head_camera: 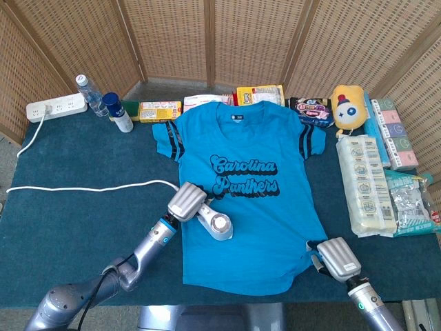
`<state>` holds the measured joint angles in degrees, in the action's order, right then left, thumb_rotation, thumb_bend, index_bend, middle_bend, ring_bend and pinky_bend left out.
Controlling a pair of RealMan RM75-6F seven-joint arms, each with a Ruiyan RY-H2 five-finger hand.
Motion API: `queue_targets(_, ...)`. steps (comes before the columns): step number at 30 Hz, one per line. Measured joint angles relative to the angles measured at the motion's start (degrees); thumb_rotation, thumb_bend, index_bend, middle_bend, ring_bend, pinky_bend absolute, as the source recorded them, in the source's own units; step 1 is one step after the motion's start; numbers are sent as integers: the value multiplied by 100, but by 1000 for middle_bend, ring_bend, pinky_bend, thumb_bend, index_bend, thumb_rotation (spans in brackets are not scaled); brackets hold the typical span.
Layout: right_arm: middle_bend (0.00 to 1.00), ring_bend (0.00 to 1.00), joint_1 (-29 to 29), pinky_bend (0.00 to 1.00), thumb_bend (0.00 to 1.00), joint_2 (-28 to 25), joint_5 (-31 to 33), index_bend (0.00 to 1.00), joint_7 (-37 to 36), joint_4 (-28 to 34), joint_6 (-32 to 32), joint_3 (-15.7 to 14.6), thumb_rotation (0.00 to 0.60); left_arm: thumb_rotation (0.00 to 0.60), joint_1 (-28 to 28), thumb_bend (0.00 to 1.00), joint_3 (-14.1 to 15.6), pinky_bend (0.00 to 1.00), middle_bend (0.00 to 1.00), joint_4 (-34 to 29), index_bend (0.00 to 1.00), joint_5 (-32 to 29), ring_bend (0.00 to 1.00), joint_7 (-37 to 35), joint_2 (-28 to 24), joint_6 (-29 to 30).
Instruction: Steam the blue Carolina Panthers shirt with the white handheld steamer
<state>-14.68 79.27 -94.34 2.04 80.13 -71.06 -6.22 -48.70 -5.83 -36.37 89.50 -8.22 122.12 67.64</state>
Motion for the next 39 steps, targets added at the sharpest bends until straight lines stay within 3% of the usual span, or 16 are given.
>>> queue_targets(8, 619, 705, 15, 841, 605, -33, -8, 635, 5, 22, -32, -1, 600, 600, 71, 306, 34, 735, 766, -503, 799, 61, 693, -31, -206, 190)
queue_targets(21, 619, 705, -2, 841, 606, 0, -61, 635, 19, 41, -6, -24, 600, 600, 591, 304, -3, 728, 766, -941, 799, -169, 692, 42, -1154, 404)
queue_targets(29, 619, 705, -34, 841, 601, 47, -44, 635, 53, 38, 63, -14, 600, 600, 720, 305, -67, 724, 766, -608, 799, -395, 693, 24, -1448, 179)
queue_targets(39, 619, 699, -76, 838, 594, 37, 52, 635, 197, 140, 173, 29, 600, 600, 666, 303, -224, 722, 766, 272, 799, -666, 693, -114, -1203, -225)
